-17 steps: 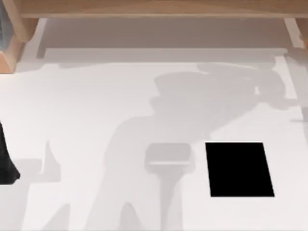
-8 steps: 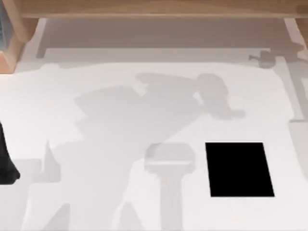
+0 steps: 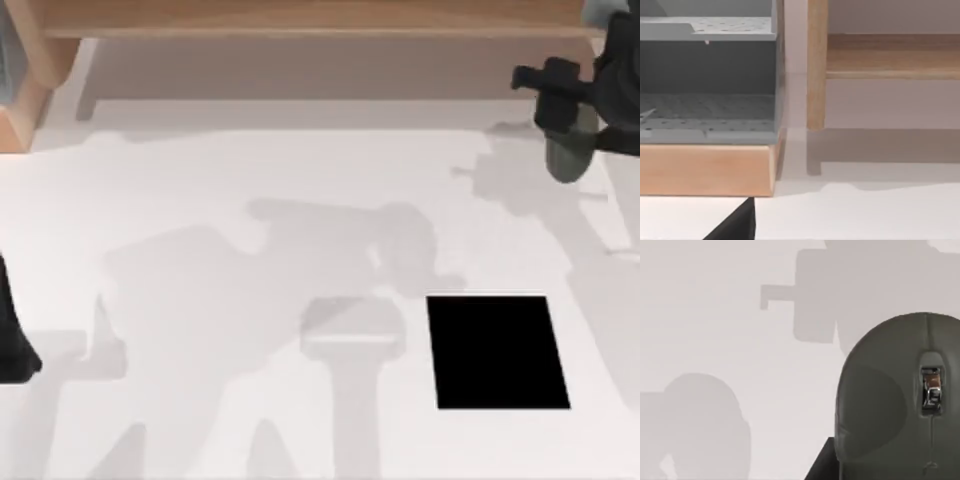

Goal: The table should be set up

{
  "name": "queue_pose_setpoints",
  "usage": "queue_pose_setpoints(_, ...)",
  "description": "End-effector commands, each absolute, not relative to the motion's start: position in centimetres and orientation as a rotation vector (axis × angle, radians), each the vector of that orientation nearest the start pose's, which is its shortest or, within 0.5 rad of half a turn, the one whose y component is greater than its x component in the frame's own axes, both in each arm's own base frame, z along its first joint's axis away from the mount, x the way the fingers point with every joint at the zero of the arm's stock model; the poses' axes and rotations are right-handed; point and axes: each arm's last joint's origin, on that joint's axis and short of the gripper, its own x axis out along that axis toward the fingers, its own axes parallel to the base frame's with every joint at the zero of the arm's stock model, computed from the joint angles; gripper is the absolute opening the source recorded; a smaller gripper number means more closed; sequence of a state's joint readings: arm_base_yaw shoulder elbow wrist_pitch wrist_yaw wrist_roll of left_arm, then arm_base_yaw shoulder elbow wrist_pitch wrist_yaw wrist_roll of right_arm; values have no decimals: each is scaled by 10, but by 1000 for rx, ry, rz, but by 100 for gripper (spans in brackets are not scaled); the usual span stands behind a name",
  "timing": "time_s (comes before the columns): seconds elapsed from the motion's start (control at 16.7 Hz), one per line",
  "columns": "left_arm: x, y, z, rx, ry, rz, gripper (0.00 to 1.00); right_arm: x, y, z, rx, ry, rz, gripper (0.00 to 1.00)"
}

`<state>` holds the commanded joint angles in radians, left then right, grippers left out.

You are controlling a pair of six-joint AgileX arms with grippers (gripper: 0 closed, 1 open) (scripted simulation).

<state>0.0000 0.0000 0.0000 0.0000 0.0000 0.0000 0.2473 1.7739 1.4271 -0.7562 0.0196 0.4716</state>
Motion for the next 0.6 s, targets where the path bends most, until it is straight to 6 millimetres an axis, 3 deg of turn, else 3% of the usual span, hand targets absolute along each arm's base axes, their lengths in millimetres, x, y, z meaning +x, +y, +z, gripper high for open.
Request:
queue_pose_setpoints(0.36,106,-1,160,0,0,0,100,295,157,165,81,1396,-17,0)
queue_pose_setpoints(0.6,106,-1,160,0,0,0,100,279,166,147,26,1467,-12,0)
